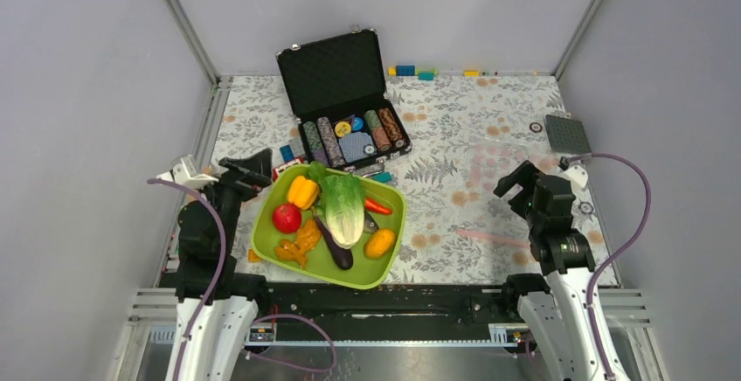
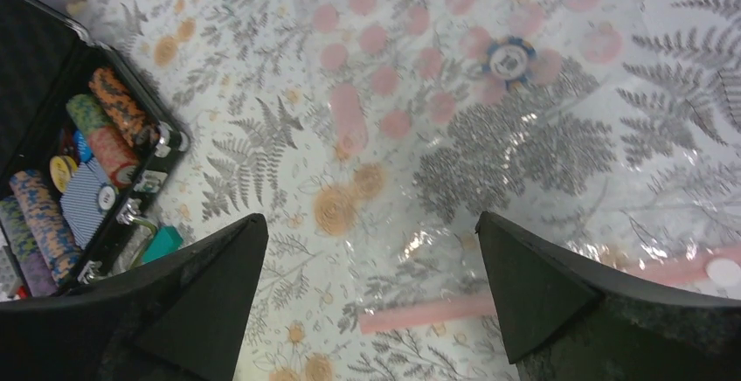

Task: Place the food in the zip-top bag and seal the zipper
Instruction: Pick up the zipper food storage bag at the center of the board.

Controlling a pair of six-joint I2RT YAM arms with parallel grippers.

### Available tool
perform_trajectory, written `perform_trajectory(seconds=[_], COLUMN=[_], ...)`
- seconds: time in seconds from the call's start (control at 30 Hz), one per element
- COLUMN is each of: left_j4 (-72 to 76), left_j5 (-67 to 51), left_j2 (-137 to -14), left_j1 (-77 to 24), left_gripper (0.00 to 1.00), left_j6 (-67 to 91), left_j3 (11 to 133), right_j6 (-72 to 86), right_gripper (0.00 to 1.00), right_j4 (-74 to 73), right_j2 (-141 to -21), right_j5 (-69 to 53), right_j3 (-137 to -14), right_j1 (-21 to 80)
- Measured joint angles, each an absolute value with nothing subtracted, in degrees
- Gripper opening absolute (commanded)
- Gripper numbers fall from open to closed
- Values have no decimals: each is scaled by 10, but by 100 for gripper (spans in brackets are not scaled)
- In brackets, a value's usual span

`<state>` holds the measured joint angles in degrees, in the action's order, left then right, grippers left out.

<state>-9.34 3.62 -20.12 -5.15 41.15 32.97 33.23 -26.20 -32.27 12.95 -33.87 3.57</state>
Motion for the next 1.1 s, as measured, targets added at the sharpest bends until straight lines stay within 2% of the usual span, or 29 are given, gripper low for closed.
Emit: perform_trajectory(seconds=[0.33, 0.67, 1.1], left_j4=[-182, -191, -211], left_j5=[-8, -27, -10], left_j2=[-141, -171, -189], left_j1=[-51, -51, -51], left_gripper=[99, 99, 99], left_j6=[422, 427, 436], left_j3=[297, 286, 285], right_j6=[388, 472, 531], right_gripper=[98, 98, 98], right_j4=[-376, -402, -347], right_j2=[-303, -423, -587], right_j5=[154, 143, 144], right_j3=[-339, -300, -289], right_j1=[36, 36, 36])
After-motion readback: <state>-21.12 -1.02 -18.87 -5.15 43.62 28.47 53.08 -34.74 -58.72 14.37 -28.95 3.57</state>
